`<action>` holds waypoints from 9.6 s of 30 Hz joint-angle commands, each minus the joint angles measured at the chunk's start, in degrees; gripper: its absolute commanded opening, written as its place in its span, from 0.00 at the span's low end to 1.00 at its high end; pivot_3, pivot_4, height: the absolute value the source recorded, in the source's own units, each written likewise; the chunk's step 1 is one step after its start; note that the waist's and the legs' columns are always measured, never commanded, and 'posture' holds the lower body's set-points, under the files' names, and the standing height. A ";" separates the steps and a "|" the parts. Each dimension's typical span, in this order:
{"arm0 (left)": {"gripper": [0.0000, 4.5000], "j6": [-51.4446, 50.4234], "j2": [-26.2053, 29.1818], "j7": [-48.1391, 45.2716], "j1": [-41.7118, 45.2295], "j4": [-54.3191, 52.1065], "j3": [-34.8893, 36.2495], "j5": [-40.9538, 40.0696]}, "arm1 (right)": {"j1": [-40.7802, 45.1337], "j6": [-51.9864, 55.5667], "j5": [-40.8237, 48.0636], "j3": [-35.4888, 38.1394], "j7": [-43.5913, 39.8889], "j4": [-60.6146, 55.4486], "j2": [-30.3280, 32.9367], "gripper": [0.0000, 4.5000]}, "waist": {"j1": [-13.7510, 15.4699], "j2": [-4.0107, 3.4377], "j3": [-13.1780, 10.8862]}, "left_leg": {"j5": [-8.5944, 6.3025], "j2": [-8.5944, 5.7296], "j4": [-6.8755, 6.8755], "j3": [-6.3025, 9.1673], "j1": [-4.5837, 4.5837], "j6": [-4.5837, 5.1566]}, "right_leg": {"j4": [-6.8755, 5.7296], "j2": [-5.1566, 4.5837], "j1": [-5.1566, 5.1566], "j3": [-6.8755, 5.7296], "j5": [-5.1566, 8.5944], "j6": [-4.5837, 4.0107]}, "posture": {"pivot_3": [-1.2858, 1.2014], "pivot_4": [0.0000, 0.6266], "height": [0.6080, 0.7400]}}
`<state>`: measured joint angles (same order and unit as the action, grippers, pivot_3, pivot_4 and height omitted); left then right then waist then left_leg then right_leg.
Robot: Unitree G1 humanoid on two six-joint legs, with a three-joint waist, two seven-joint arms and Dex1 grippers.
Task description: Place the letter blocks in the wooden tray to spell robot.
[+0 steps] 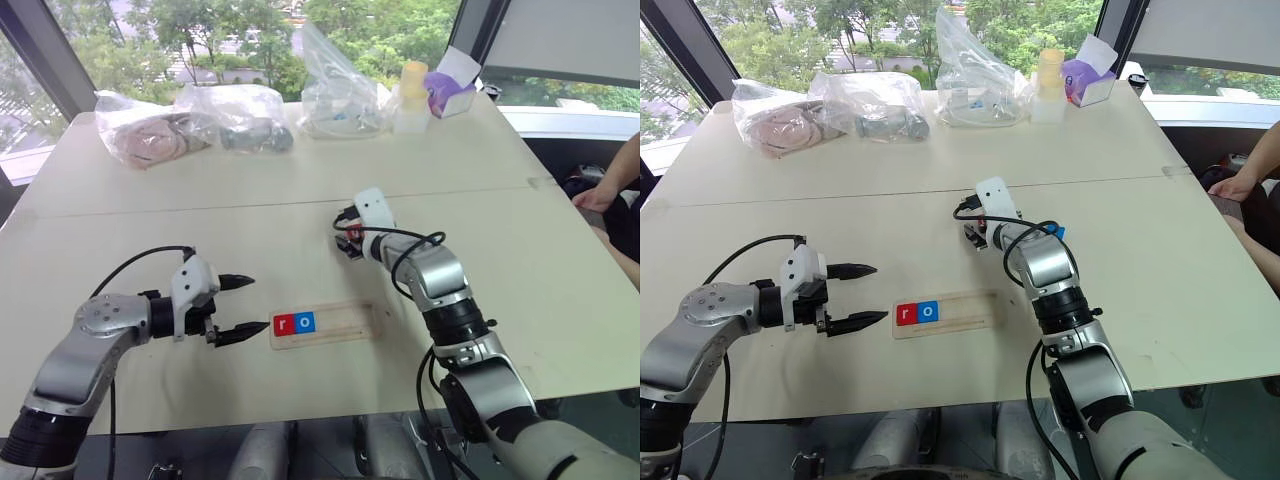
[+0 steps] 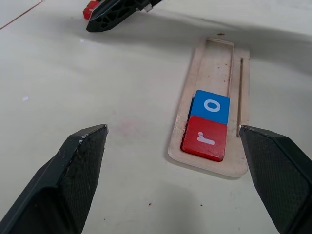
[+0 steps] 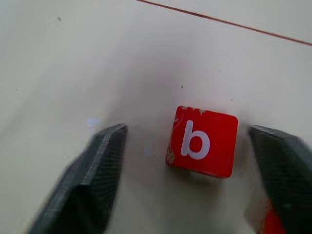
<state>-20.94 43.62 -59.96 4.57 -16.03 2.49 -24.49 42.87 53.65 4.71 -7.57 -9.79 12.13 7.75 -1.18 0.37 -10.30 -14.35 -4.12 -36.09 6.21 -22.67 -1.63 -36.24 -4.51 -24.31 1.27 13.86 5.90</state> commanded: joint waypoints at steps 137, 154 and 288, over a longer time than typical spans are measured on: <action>1.00 -5.85 4.10 -0.27 1.23 -13.62 0.38 -6.72 | -9.36 -24.65 1.93 -20.34 -56.39 -19.73 23.22 0.26 | 0.39 0.08 -0.14 | -0.06 0.00 -0.16 0.02 0.26 0.10 | 0.14 -0.10 0.52 -0.11 0.12 0.14 | 0.52 0.24 1.00; 1.00 -4.40 3.73 -0.54 0.94 -12.24 0.05 -6.30 | -6.62 -20.94 4.82 -12.50 -52.59 -20.36 23.45 0.99 | 0.38 0.08 -0.14 | -0.06 0.00 -0.16 0.02 0.26 0.10 | 0.14 -0.10 0.52 -0.11 0.12 0.14 | 0.52 0.24 1.00; 1.00 -0.39 1.76 -0.89 0.08 -8.90 -1.17 -3.42 | -10.36 -32.17 -0.73 -17.67 -47.80 -18.15 22.46 0.99 | 0.38 0.14 -0.24 | -0.05 -0.01 -0.13 0.02 0.22 0.09 | 0.14 -0.10 0.45 -0.12 0.10 0.13 | 0.52 0.24 1.00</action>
<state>-21.08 45.27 -60.96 4.58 -23.28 0.60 -26.95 32.01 22.17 3.69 -26.49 -57.31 -5.01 30.29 -0.80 0.51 -10.55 -14.40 -4.13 -36.22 6.23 -22.45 -1.54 -36.10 -4.61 -23.86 1.15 13.96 6.03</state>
